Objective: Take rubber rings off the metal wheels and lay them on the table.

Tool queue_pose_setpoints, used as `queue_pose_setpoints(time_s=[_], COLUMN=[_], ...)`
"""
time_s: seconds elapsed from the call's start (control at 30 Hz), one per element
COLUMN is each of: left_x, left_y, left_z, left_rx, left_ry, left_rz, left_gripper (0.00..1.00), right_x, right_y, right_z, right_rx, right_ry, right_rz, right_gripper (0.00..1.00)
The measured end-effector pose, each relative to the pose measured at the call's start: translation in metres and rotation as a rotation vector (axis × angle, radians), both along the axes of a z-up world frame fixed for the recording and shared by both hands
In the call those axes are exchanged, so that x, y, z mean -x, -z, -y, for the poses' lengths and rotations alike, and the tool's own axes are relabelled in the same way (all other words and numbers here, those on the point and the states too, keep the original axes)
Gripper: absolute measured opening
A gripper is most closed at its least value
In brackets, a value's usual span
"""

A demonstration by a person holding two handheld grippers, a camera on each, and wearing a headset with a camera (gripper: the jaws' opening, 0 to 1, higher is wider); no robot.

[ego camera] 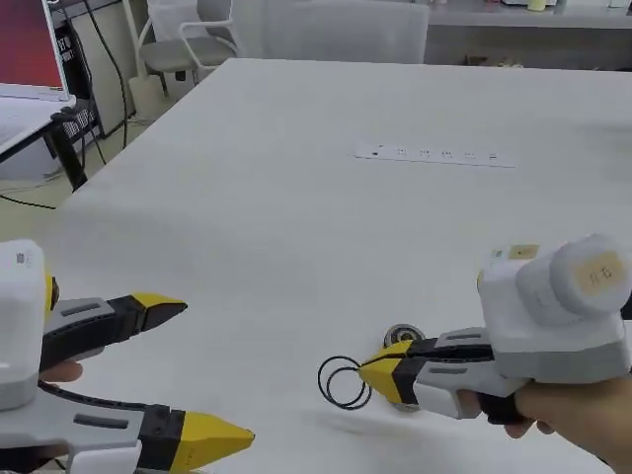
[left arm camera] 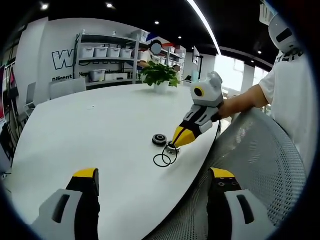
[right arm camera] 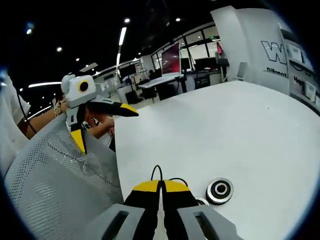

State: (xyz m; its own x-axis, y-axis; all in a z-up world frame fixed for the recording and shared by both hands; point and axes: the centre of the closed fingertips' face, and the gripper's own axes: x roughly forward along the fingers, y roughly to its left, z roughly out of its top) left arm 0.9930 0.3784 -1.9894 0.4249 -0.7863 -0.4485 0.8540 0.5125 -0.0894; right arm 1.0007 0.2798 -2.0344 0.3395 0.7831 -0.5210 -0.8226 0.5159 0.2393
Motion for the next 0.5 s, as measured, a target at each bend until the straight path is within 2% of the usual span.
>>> queue_pose_setpoints(time_s=[0.17,0.5], left_x=[0.000,-0.001], left_y=[0.000,-0.001], left_z=[0.000,0.000], left_rx=[0.006,0.018], left_ry=[-0.002,-0.010], left_rz=[-0.003,-0.004], left_gripper=[0.88,0.87], right_x=[0.003,0.001], right_y=[0.014,0.024], right_z=[-0.001,0.002], right_rx=[0.053,0.102], right_ry=[-0.015,-0.013], right_rz=[-0.005,0.007], right_gripper=[0.00,0.00])
